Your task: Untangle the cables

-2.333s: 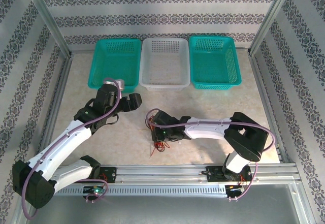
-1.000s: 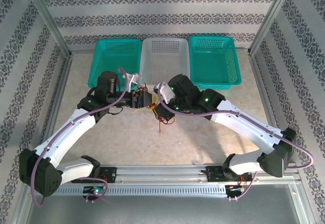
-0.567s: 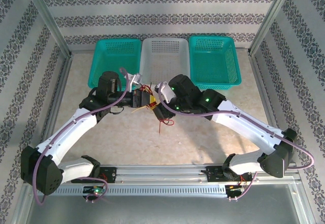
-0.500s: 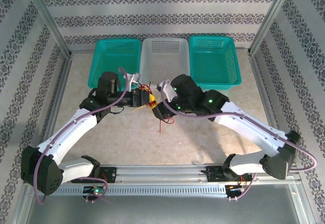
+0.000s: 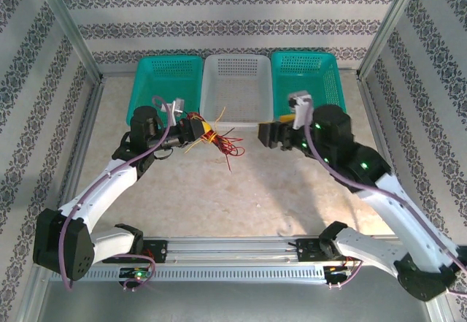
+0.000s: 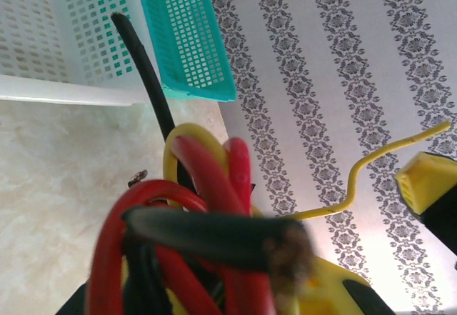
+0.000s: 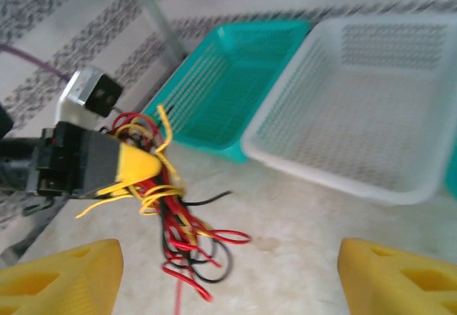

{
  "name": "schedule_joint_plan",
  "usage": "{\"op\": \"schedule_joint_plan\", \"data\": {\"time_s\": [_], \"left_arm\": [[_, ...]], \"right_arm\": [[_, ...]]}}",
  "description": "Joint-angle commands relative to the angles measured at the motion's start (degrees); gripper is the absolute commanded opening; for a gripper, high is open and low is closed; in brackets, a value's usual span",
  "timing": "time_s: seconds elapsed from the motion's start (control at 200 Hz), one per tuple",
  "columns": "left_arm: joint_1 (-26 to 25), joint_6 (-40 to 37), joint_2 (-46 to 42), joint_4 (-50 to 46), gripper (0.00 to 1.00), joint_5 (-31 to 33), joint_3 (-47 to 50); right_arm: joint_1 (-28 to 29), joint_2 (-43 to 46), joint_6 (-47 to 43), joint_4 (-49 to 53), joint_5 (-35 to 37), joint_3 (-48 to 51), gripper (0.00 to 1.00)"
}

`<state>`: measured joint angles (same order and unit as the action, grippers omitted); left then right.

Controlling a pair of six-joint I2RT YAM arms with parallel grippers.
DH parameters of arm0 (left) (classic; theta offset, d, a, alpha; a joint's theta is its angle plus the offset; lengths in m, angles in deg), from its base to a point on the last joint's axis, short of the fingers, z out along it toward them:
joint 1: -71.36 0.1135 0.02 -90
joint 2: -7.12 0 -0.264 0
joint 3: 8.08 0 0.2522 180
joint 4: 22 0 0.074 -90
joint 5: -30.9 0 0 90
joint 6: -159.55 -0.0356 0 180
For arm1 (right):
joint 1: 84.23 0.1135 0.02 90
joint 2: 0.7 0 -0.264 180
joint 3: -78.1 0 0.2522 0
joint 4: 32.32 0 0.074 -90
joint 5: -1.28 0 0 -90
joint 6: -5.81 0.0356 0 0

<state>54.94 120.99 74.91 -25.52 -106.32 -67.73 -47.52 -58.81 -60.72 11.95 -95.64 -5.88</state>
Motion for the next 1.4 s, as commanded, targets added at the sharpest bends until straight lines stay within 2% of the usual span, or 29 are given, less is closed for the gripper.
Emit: {"op": "schedule_joint_plan", "data": {"time_s": [0.0,0.185,0.365,0.45,0.615,0.73,1.059,1.169,1.279,1.394], "left_arm": [[0.09,1.33,-0.59,5.87,0.00,-3.28,-2.56],[0.04,-1.31,-0.87,6.13,0.00,-6.79,-3.43],[-0.08,-3.10,-1.60,5.20,0.00,-7.96,-3.00],[-0.09,-2.63,-1.62,6.40,0.00,-8.48,-2.47],[-0.02,-2.22,-1.76,8.02,0.00,-10.28,-2.50],[-0.07,-2.95,-2.16,7.64,0.00,-10.77,-2.37],[-0.07,-3.55,-2.01,7.56,0.00,-11.75,-2.25],[-0.14,-4.53,-2.40,6.54,0.00,-11.64,-2.28],[-0.16,-5.55,-2.59,5.50,0.00,-11.57,-2.69],[-0.10,-5.60,-2.51,5.76,0.00,-12.21,-2.56]], "right_arm": [[1.02,-5.85,4.98,-1.89,-8.30,-4.57,0.75],[2.32,-16.46,6.57,1.75,-10.82,-14.85,0.66],[4.74,-21.25,4.67,3.63,-10.63,-20.26,0.62],[5.19,-23.44,4.86,4.79,-9.96,-22.24,0.54],[5.47,-25.54,4.83,7.00,-7.08,-22.64,0.48],[5.52,-25.99,5.27,7.29,-7.54,-22.07,0.47],[5.85,-26.23,5.72,6.42,-7.56,-21.02,0.32],[5.83,-26.37,6.11,6.11,-8.69,-21.02,0.22],[5.85,-26.27,6.14,5.71,-9.34,-20.88,0.00],[5.69,-25.75,6.58,6.93,-7.00,-22.42,0.00]]}}
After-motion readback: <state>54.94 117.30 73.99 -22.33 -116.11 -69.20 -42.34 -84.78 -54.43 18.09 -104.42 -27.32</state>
